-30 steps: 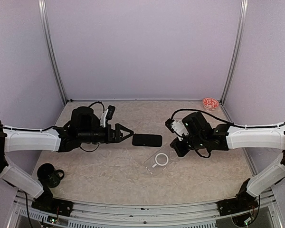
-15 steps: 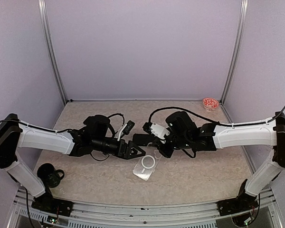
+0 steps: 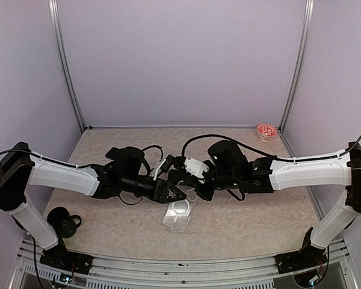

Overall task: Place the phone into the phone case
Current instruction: Pass from the right arm to the left

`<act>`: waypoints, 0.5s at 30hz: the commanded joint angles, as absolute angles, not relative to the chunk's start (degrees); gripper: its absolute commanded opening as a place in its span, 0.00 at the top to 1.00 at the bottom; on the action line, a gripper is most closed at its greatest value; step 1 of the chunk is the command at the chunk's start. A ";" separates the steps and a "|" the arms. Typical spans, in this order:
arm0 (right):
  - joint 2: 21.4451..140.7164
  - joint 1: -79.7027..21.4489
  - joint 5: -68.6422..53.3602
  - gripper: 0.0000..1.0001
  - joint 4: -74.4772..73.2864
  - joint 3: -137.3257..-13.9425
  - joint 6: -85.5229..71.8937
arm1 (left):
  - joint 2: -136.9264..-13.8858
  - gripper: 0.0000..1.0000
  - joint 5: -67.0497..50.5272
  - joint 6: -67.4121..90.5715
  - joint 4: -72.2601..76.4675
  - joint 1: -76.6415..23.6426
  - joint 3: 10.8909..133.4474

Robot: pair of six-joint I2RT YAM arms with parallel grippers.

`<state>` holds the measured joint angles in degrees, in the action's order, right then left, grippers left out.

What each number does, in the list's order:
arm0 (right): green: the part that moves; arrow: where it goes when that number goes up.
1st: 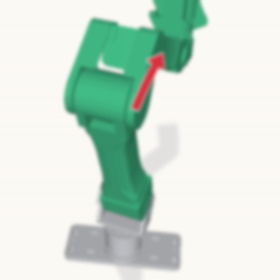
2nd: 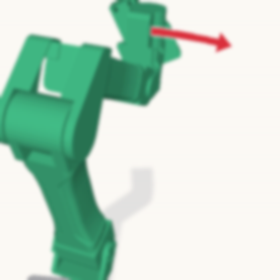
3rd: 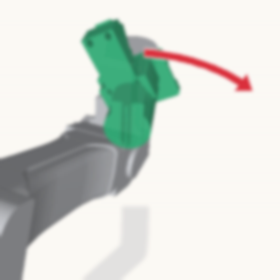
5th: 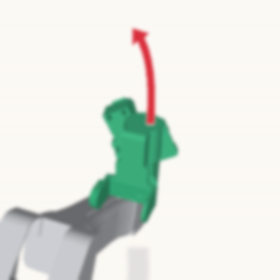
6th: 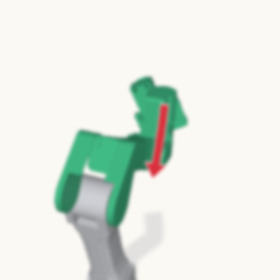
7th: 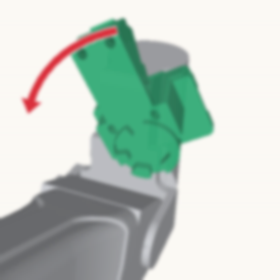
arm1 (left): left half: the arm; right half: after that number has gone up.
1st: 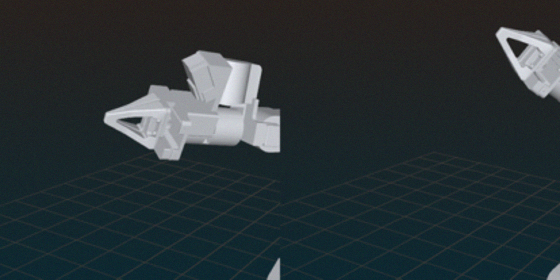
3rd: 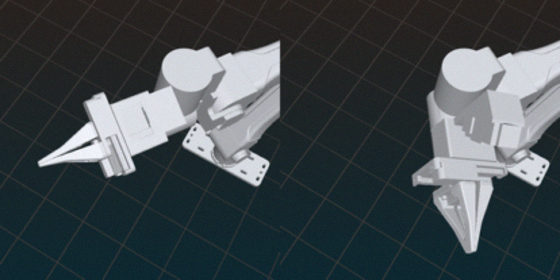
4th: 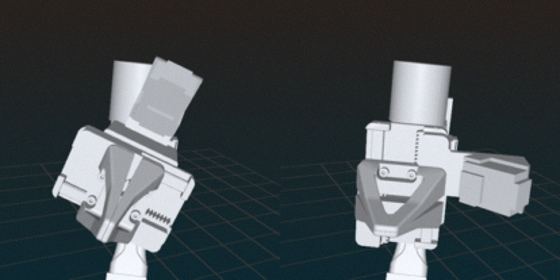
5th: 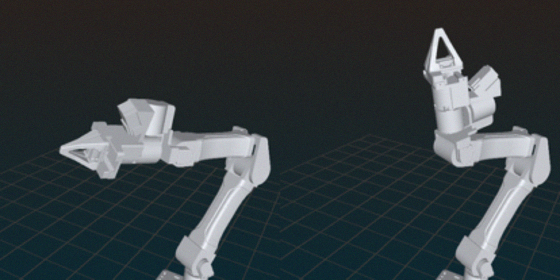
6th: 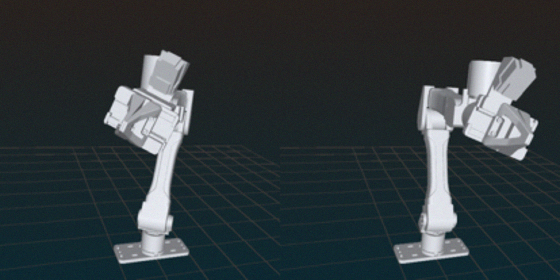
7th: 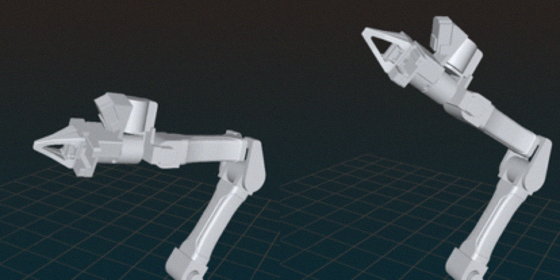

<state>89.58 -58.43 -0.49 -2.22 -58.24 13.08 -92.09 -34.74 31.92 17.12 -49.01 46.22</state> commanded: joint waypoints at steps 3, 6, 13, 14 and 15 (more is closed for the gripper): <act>88.69 -59.62 -0.47 1.00 -0.18 -59.22 14.84 | -93.22 0.60 -35.71 32.24 19.07 -49.48 47.55; 89.20 -60.17 1.02 1.00 -0.18 -59.54 15.31 | -93.71 0.66 -35.40 32.45 18.90 -49.48 47.66; 90.50 -61.12 3.38 1.00 -0.63 -60.35 16.22 | -94.57 0.82 -35.39 32.74 18.76 -49.44 47.93; 90.62 -61.17 3.60 1.00 -0.62 -60.39 16.30 | -94.57 0.83 -35.39 32.78 18.73 -49.48 47.94; 90.65 -61.25 3.89 1.00 -0.66 -60.38 16.33 | -94.57 0.83 -35.33 32.78 18.71 -49.46 47.98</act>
<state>89.91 -60.38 2.02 -1.80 -58.46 15.62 -93.84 -35.14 33.04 17.58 -49.12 46.37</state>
